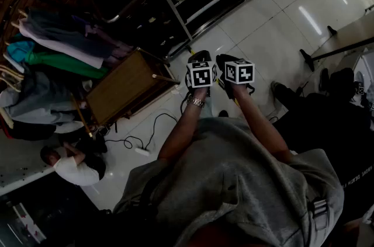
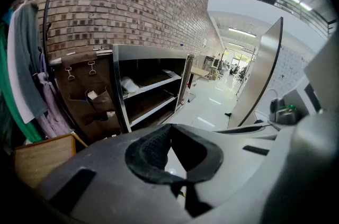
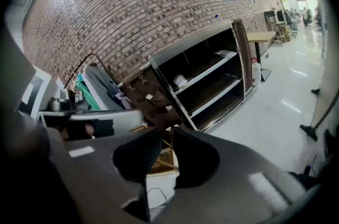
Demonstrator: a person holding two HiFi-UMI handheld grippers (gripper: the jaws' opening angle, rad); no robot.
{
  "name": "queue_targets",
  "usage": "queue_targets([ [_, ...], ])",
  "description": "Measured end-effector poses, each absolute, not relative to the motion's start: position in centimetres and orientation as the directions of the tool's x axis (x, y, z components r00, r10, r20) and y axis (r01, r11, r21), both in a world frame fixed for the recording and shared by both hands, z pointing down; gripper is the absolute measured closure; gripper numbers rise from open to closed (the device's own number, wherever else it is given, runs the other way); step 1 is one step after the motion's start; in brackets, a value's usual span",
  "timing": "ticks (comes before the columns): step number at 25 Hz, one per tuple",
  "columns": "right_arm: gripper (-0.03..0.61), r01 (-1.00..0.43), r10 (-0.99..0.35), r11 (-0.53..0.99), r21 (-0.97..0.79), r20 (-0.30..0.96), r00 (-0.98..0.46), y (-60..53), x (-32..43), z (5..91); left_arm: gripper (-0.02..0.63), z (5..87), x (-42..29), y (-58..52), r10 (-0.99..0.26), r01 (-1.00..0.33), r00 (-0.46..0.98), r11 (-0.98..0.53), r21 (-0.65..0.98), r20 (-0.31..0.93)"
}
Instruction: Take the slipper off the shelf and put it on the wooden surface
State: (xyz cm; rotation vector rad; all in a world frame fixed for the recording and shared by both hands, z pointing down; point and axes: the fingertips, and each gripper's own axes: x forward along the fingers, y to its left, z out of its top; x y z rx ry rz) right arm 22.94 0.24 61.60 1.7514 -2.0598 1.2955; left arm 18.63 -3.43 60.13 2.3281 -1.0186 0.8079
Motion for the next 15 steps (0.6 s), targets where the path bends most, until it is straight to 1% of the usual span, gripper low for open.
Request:
queue_targets([
  [4, 0.525, -0.871, -0.734, -0.044, -0.489, 0.607, -0.304, -6.4, 24.0, 62.8, 0.611, 61.7, 19.7, -10.6, -0.492, -0.766, 0.562, -0.613, 0.194, 0.665],
  [8, 0.517, -0.880, -0.748, -0.027, -0.475, 0.594, -0.298, -14.1, 24.9, 61.9, 0.611, 61.3, 20.7, -18.1, -0.490, -0.759, 0.578, -0.617, 0.209, 0.652],
  [11, 0.511, -0.885, -0.774, -0.034, -0.465, 0.572, -0.271, -19.1, 25.8, 61.0, 0.611, 61.1, 21.5, -22.5, -0.488, -0.752, 0.588, -0.624, 0.214, 0.644],
  [15, 0.506, -0.892, -0.766, -0.009, -0.453, 0.576, -0.285, -23.9, 25.5, 61.2, 0.611, 62.0, 21.0, -26.5, -0.486, -0.770, 0.576, -0.592, 0.237, 0.657],
])
